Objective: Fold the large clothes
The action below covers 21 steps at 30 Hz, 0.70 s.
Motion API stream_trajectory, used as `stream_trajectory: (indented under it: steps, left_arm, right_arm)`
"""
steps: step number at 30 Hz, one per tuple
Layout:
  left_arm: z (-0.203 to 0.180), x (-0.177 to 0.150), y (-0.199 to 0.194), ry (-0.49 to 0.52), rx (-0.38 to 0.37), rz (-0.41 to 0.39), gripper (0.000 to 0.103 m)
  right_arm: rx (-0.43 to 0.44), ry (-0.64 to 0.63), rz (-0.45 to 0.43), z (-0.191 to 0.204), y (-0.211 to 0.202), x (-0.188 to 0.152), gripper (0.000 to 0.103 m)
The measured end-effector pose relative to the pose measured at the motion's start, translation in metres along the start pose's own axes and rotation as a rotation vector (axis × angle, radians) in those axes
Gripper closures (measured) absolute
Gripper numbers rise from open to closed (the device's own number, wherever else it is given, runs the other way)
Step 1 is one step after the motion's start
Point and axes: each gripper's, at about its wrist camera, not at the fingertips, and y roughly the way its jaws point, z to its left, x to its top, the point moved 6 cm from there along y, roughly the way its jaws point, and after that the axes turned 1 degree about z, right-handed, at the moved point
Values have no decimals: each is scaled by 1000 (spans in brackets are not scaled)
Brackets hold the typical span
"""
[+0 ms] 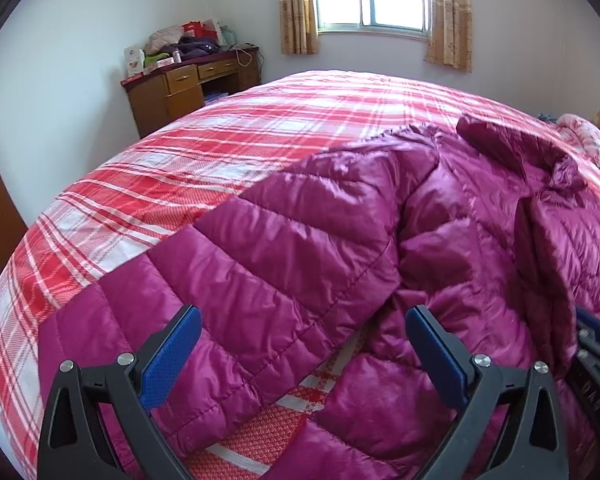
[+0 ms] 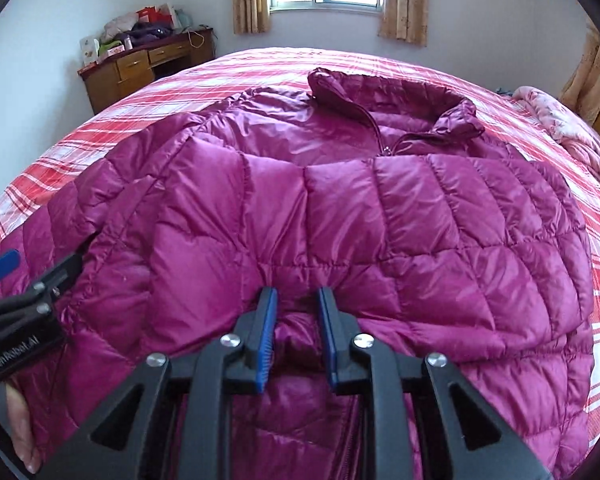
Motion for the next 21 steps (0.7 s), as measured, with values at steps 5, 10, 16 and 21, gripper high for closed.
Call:
stream_trajectory:
  steps: [5,10,16,21]
  left_arm:
    - [-23,21,-20,1,-134,-27,1]
    - [-55,38,-20,36,-209,-35,1]
    - [-82,27,11,192,-31,-12,1]
    - [-72,19,39,151,-42,72,1]
  right_arm:
    - [54,51,-24,-6,-4,0,78]
    - [95,134,-110,-19,-20,1,72]
    - [54,292,-184,-64,-51,7,53]
    - [-140,331,-191,-134,-53,29,53]
